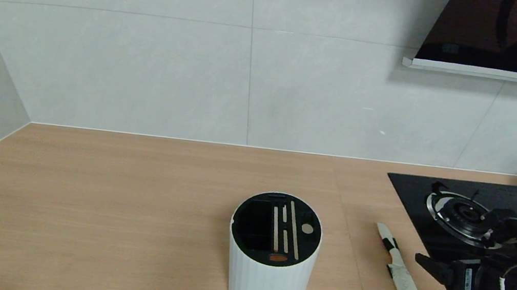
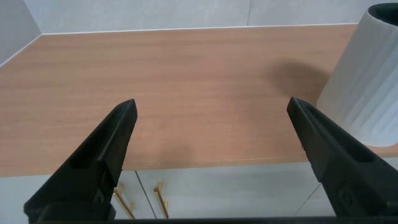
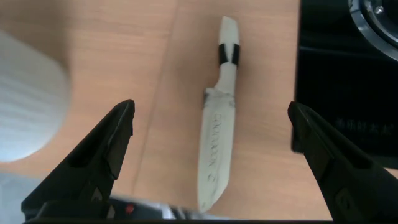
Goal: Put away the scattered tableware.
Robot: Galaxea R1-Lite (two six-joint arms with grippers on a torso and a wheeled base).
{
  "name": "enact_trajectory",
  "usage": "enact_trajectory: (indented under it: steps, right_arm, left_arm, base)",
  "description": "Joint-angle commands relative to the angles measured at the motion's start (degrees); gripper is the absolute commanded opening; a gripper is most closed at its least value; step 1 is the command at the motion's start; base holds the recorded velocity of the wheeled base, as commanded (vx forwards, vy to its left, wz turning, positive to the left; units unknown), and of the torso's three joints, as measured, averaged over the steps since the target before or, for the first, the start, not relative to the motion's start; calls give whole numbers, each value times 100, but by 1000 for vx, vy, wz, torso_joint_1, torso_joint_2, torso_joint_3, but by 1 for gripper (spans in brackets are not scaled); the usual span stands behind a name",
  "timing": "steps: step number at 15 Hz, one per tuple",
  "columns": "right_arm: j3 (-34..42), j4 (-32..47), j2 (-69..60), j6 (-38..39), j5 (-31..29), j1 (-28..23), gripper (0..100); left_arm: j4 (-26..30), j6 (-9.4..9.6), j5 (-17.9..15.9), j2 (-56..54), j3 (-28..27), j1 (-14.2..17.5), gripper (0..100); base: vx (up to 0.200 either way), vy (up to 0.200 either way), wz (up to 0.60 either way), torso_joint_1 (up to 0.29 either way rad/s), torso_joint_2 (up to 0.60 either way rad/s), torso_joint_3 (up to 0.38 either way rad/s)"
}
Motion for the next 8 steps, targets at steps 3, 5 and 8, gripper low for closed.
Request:
enact_trajectory:
  steps: [3, 5, 8]
  right_arm:
    - [231, -750, 951, -2, -278, 35, 100]
    - [266, -996, 1188, 7, -278, 35, 100]
    - [407, -1505, 1601, 7, -313, 79, 100]
  left_arm:
    - [-2, -8, -5, 0, 0, 2, 100]
    - [-2, -8, 4, 0, 0, 2, 100]
    - [-2, 1, 4, 0, 0, 2, 100]
  base:
    - [0, 0, 0, 0, 0, 0]
    - [0, 0, 0, 0, 0, 0]
    - [0, 0, 0, 0, 0, 0]
